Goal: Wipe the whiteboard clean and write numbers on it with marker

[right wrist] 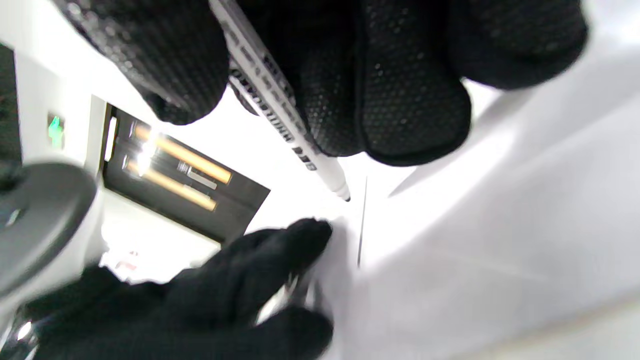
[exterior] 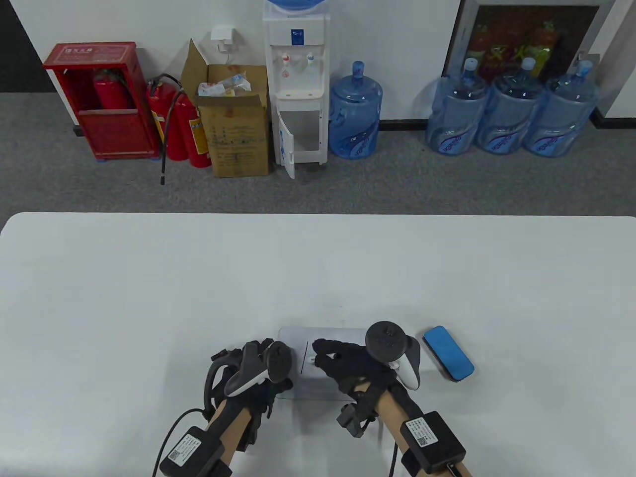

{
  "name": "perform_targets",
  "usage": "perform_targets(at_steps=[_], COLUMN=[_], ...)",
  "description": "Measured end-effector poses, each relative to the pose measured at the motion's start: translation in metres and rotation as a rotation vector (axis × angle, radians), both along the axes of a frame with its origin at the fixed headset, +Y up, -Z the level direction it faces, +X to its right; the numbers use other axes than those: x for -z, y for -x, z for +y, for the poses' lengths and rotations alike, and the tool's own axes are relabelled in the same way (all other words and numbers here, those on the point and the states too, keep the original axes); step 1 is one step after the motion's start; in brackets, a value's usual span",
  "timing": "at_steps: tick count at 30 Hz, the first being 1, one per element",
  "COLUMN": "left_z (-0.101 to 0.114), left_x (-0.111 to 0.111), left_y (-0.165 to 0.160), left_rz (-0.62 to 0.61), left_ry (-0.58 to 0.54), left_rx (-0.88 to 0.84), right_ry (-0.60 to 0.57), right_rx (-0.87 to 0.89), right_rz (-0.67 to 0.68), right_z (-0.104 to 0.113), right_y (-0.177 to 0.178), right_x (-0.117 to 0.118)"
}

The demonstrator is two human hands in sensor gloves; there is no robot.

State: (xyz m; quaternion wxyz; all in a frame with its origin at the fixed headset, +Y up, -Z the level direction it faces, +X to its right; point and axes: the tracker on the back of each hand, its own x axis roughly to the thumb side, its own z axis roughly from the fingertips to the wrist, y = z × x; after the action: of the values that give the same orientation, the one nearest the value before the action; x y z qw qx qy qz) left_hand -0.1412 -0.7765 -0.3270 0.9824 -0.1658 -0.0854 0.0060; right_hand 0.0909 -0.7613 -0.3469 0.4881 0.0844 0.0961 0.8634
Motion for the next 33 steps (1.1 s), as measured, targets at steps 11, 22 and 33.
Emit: perform_targets(at_steps=[11, 22, 33], left_z=[0.0, -0.001, -0.001], left_x=[0.0, 0.0, 0.0], left_y=[0.0, 0.0, 0.0], left_rz=[0.0, 0.001, 0.004], left_ry=[0.001, 0.003, 0.006], left_rx=[0.002, 0.001, 0.001], right_ry=[0.038, 0.05, 0.004], right_rx=[-0.028, -0.076, -0.12], right_rz=[-0.072, -0.1, 0.095], right_z=[-0.005, -0.006, -0.006], right_y=[-0.015, -0.031, -0.011], right_x=[0.011, 0.004, -0.021])
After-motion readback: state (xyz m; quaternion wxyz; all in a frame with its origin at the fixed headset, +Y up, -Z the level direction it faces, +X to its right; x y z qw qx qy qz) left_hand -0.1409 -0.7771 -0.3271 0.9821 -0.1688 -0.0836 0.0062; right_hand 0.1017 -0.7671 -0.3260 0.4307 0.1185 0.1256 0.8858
